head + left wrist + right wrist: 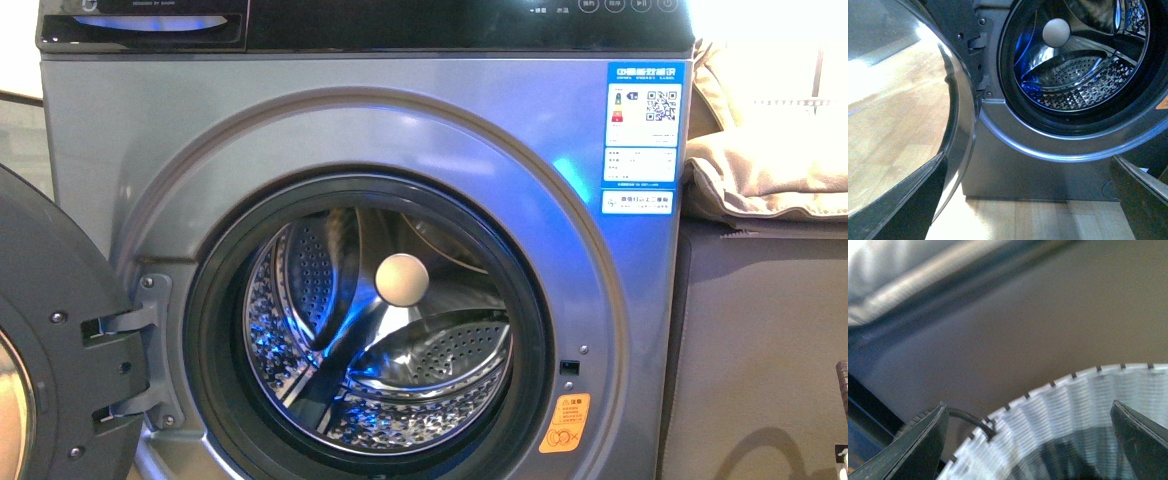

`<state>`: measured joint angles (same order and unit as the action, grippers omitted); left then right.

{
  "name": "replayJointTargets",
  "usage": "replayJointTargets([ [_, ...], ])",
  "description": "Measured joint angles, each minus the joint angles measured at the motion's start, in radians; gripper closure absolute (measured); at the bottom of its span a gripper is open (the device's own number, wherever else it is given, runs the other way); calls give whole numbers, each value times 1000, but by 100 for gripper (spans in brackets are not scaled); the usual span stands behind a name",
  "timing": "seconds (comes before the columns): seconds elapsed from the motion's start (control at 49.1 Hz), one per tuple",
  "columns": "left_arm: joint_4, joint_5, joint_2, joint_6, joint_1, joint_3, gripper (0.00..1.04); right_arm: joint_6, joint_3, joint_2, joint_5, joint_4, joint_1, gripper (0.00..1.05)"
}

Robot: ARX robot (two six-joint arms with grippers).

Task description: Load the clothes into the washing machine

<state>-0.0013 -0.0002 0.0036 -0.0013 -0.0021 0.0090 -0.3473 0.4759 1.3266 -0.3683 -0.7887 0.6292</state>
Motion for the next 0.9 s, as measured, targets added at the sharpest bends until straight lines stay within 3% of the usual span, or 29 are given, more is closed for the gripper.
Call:
replayJointTargets([
  [0.122, 0, 0, 0, 0, 0, 0, 6, 84, 48, 139, -21, 125, -5, 8],
  [0.346, 0, 0, 0, 0, 0, 0, 6, 236, 118, 446, 36, 136, -40, 8],
  [0.896, 0, 0, 0, 0, 0, 0, 6, 227, 297, 915, 169, 129, -89, 8],
])
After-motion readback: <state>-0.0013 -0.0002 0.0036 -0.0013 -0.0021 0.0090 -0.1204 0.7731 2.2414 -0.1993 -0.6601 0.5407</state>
